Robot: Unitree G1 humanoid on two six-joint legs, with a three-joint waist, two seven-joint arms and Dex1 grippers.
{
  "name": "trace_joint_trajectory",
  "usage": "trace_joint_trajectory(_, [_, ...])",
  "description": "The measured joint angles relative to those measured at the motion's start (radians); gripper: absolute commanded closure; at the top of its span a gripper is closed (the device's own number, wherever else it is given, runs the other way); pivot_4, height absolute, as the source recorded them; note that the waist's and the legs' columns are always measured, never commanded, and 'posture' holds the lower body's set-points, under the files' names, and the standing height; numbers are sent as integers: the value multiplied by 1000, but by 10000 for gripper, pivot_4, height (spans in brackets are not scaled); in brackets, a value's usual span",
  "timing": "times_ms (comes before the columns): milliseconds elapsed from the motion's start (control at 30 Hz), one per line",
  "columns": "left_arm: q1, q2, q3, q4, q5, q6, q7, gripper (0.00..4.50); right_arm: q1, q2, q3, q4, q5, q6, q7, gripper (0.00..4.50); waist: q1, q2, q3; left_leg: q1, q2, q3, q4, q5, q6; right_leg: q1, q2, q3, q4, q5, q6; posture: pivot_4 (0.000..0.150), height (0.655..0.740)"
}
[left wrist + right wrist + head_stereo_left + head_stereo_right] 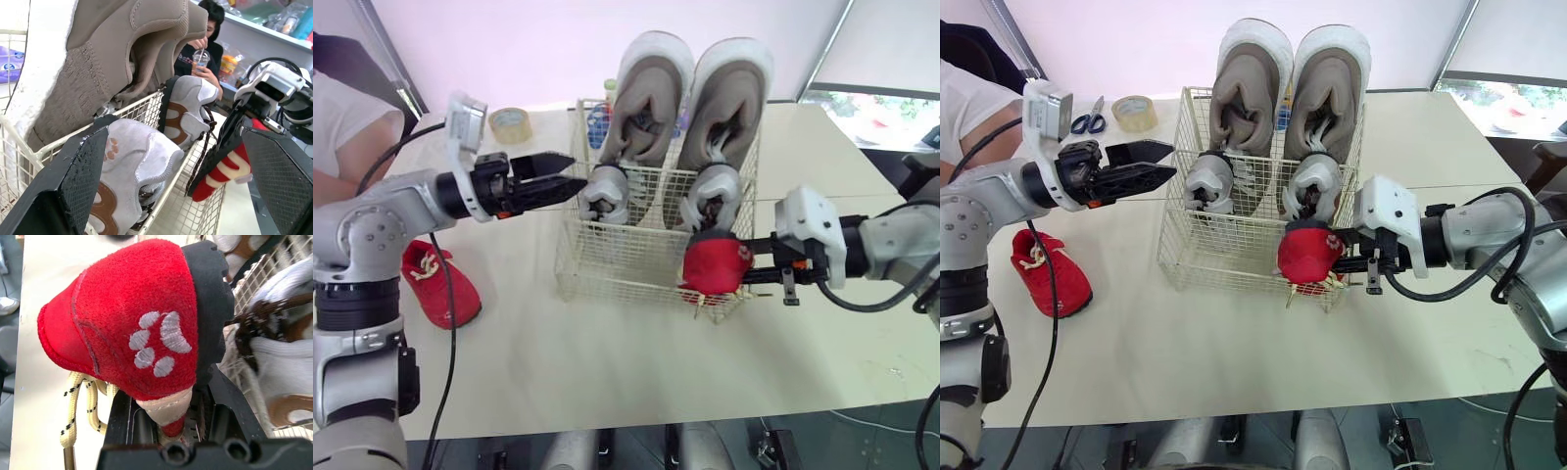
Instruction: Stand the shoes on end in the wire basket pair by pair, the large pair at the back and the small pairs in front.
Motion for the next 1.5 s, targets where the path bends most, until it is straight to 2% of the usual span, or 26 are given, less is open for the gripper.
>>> trace_joint_trajectory(167, [1,-18,1,-5,0,0,2,0,0,30,-8,-16,34,42,-30,406,-3,0,0,0,0,0,0,0,0,0,0,0,2,0,0,1500,7400])
trace_joint_trajectory(300, [1,-24,2,-6,0,0,4,0,12,51,-11,-31,35,49,-46,406,-2,0,0,0,0,0,1,0,0,0,0,0,3,0,0,1500,7400])
trace_joint_trajectory(433, [3,-25,3,-6,0,0,5,0,49,-1,-16,-41,-15,23,-33,406,-2,0,0,1,0,0,1,0,0,0,0,0,3,0,0,1500,7400])
trace_joint_trajectory(633, [18,-15,24,-22,0,0,10,0,92,-98,-183,-42,-17,20,3,406,-3,0,0,1,0,0,1,0,0,0,0,0,4,0,0,1500,7400])
trace_joint_trajectory(767, [30,-13,29,-38,0,0,17,0,90,-99,-244,-53,38,57,-2,406,-3,0,0,1,1,0,1,0,0,0,0,0,4,0,0,1500,7400])
trace_joint_trajectory(1000, [35,12,31,-44,0,1,23,0,8,-86,-262,-59,150,107,-43,406,-3,0,0,1,1,0,1,0,0,0,0,0,4,0,0,1500,7400])
trace_joint_trajectory(1267, [129,163,151,-46,5,20,76,0,-168,35,-279,-11,393,172,-137,406,-11,0,0,1,1,0,-1,0,0,-2,0,1,5,0,-1,1500,7400])
trace_joint_trajectory(1400, [235,247,204,-35,32,16,65,0,-205,59,-238,21,393,163,-131,406,-7,0,0,1,1,0,-1,0,-1,-2,-1,1,5,0,-1,1500,7400])
trace_joint_trajectory(1500, [303,281,257,11,68,9,68,0,-218,61,-159,60,285,89,-93,406,-5,0,0,1,1,0,-1,0,-1,-2,-1,1,5,0,-1,1500,7400])
